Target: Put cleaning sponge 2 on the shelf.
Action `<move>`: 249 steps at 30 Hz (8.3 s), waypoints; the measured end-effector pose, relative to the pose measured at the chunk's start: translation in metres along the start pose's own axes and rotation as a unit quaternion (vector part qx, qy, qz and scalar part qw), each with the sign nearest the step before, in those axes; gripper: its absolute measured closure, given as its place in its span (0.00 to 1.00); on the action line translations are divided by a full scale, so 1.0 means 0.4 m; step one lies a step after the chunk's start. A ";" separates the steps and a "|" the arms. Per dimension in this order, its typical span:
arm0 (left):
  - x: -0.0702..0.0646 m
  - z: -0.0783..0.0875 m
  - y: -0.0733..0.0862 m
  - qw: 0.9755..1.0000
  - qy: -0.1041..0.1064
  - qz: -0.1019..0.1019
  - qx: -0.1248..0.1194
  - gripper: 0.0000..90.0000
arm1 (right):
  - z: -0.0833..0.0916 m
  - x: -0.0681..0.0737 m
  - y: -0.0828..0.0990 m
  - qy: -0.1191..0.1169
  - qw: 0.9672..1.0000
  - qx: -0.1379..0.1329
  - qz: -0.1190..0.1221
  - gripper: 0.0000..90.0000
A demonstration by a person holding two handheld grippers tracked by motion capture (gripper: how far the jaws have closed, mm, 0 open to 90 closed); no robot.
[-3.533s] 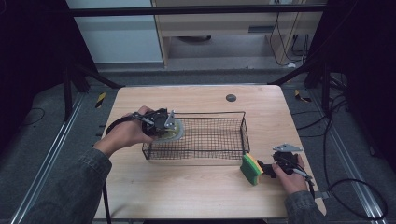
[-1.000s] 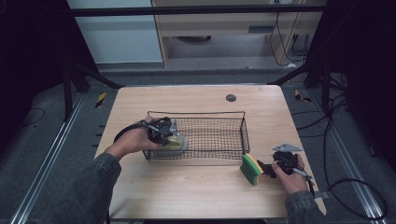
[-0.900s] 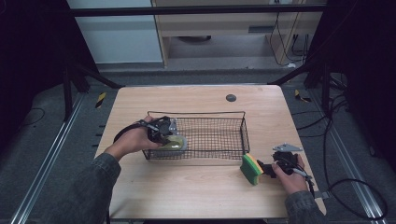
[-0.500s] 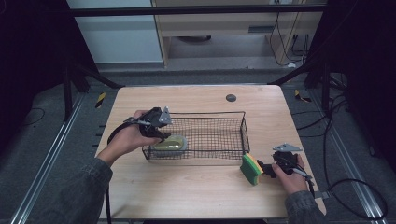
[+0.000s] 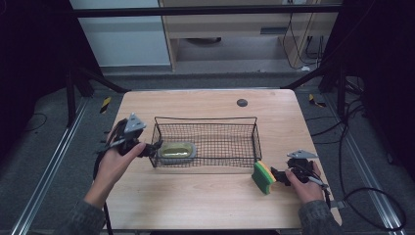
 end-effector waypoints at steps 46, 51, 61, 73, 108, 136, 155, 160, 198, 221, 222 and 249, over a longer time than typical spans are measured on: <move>-0.093 -0.127 0.315 0.995 0.073 0.035 0.057 0.00 | 0.254 0.049 -0.089 0.014 0.992 0.124 0.037 0.19; -0.093 -0.127 0.315 0.995 0.072 0.034 0.057 0.00 | 0.279 0.069 -0.112 0.001 0.993 0.114 0.041 0.20; -0.093 -0.125 0.316 0.995 0.070 0.037 0.057 0.00 | 0.303 0.118 -0.125 -0.024 0.992 0.118 0.039 0.20; -0.093 -0.124 0.317 0.995 0.071 0.037 0.057 0.00 | 0.315 0.194 -0.156 -0.042 0.991 0.115 0.057 0.24; -0.092 -0.126 0.316 0.995 0.073 0.034 0.057 0.00 | 0.143 0.266 -0.101 -0.044 0.976 0.202 0.068 0.40; -0.092 -0.127 0.315 0.995 0.073 0.034 0.057 0.00 | 0.189 0.181 -0.121 -0.043 0.978 0.194 0.059 0.71; -0.092 -0.126 0.315 0.995 0.073 0.034 0.057 0.00 | 0.228 0.055 -0.298 -0.014 0.990 0.115 0.082 0.71; -0.092 -0.126 0.316 0.995 0.073 0.035 0.057 0.00 | 0.234 0.053 -0.349 -0.010 0.989 0.107 0.097 0.71; -0.092 -0.127 0.315 0.995 0.073 0.036 0.056 0.00 | 0.156 0.185 -0.543 -0.032 0.981 0.083 0.171 0.71; -0.092 -0.128 0.314 0.995 0.073 0.036 0.055 0.00 | 0.062 0.231 -0.469 -0.089 0.974 0.108 0.178 0.72; -0.092 -0.128 0.314 0.995 0.073 0.036 0.055 0.00 | 0.056 0.231 -0.468 -0.088 0.974 0.108 0.178 0.72; -0.092 -0.129 0.313 0.995 0.073 0.037 0.054 0.00 | -0.021 0.217 -0.423 -0.095 0.974 0.123 0.163 0.72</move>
Point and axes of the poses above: each handheld gripper's, and its own axes: z roughly backward along the jaws, y roughly out of its underside, x roughly to its left, the point moved 10 cm from there along -z, roughly forward along the jaws, and after that the axes turned 1 degree about -y, right-handed, at the moved point
